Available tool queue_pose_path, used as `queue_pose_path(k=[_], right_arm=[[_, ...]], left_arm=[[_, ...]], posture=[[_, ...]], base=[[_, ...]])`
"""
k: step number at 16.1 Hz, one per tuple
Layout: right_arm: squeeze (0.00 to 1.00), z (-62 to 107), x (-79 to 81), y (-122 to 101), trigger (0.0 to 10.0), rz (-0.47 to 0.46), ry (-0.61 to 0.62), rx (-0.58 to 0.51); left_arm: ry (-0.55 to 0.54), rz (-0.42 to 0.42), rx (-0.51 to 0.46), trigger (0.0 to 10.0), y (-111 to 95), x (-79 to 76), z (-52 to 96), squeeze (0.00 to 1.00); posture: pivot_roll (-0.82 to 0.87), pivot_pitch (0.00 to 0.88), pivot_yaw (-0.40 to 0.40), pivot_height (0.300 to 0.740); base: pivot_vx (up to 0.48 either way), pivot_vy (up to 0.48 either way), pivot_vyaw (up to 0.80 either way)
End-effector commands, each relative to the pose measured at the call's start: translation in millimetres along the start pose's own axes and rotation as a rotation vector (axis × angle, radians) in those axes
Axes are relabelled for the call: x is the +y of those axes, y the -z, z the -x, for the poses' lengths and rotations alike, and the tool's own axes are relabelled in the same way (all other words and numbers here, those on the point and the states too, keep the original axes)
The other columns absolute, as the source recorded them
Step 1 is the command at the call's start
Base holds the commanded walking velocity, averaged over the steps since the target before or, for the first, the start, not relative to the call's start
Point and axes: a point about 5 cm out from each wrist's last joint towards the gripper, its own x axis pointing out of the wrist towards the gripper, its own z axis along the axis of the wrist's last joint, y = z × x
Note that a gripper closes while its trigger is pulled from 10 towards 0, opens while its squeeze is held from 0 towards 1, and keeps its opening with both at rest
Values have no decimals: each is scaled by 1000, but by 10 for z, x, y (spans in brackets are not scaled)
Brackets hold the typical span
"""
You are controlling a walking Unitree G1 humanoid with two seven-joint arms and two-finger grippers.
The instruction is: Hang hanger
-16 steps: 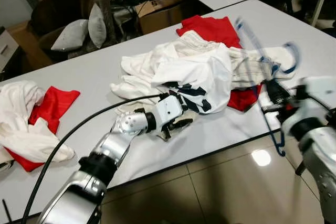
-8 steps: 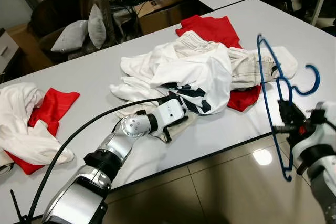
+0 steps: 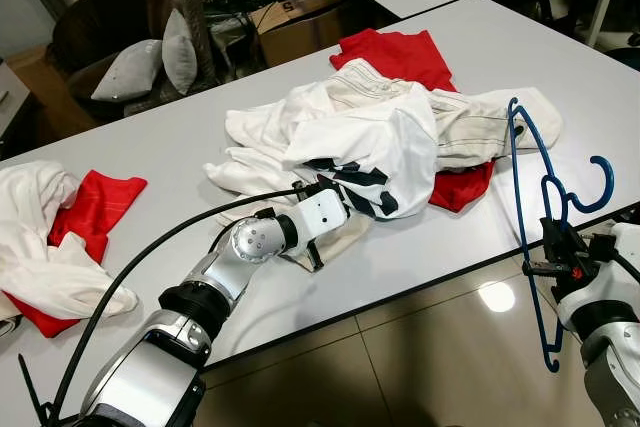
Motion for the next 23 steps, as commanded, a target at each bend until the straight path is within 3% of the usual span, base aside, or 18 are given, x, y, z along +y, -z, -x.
queue_pose_path(k=[1,2,3,4,11,16,17,18,19,20,21,22,23], right_arm=[[0,-17,52,21,10000,-16,-7,4],[0,-21,84,44,10000,-20,-14,7],[0,-20,115,66,10000,-31,-21,9],[0,-13,148,103,10000,-17,-30,11],[0,-76,201,74,10000,69,-44,-47],[0,-64,140,92,10000,88,-45,-40],[0,-45,152,102,10000,86,-49,-36],[0,-34,164,111,10000,85,-53,-34],[0,-17,180,125,10000,82,-55,-31],[0,-14,184,130,10000,80,-55,-29],[0,-10,187,139,10000,79,-55,-28],[0,-8,192,140,10000,78,-56,-27],[0,-7,194,137,10000,77,-57,-28]], left_arm=[[-40,55,-1,10000,63,64,75,0],[-58,138,-35,10000,65,73,99,0],[-65,173,-46,10000,84,70,127,1000],[-66,206,-50,10000,122,44,162,1000],[-91,220,-70,10000,104,-28,195,1000],[-107,198,-50,10000,121,-81,192,1000],[-114,208,-45,10000,126,-83,184,757],[-113,222,-47,10000,122,-85,173,192],[-95,231,-48,10000,107,-96,144,0],[-86,229,-46,10000,101,-102,133,0],[-76,222,-36,5608,102,-113,114,0],[-70,212,-10,3255,124,-123,96,0],[-70,210,-1,3255,132,-126,89,0]], posture=[[-99,0,224,740],[-100,0,214,740],[-101,0,201,740],[-98,0,178,740],[-84,10,93,740],[-104,18,99,740],[-107,15,106,740],[-108,15,108,740],[-111,11,116,740],[-111,11,116,740],[-112,9,119,740],[-115,6,120,740],[-115,6,119,740]], base=[[0,0,0],[0,0,0],[0,0,0],[0,0,0],[0,0,0],[0,0,0],[0,0,0],[0,0,0],[0,0,0],[0,0,0],[0,0,0],[0,0,0],[0,0,0]])
